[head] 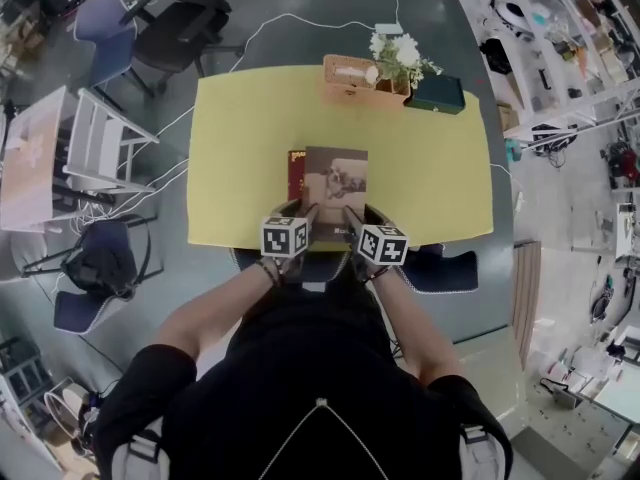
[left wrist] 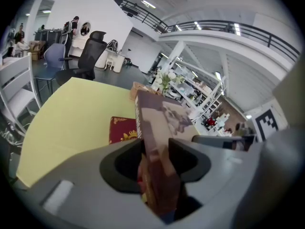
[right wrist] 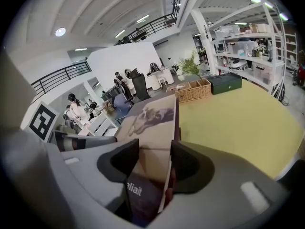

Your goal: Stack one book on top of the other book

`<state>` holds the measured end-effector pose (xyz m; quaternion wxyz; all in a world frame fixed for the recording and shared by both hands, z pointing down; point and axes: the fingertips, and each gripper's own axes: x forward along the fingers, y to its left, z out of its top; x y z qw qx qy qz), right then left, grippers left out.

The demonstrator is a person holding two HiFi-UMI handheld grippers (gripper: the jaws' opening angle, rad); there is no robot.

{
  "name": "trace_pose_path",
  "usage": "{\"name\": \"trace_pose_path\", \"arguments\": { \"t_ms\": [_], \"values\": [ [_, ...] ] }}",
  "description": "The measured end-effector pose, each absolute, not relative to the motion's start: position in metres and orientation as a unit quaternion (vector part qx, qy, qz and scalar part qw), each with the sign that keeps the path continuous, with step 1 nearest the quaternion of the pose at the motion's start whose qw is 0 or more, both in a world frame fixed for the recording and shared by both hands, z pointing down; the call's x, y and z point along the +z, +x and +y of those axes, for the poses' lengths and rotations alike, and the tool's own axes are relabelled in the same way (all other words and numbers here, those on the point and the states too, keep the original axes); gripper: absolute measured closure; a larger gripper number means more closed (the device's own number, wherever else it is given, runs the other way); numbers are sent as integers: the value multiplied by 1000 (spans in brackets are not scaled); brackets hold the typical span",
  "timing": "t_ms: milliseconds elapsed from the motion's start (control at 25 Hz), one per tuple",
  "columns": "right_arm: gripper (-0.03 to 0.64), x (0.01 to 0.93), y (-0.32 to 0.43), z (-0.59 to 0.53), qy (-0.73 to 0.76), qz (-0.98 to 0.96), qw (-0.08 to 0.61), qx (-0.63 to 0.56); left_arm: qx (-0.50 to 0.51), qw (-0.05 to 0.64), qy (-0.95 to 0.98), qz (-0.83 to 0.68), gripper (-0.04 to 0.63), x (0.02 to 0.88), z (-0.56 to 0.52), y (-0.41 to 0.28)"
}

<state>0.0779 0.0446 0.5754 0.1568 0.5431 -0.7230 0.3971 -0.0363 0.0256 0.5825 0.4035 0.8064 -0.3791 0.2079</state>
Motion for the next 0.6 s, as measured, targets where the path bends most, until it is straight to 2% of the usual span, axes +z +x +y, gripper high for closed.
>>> {"name": "trace_pose_path", "arguments": {
  "t_ms": [600],
  "values": [
    [403,626,46,21,500,-732,184,424,221,426,774,-413,402,630,12,-69]
  ]
}}
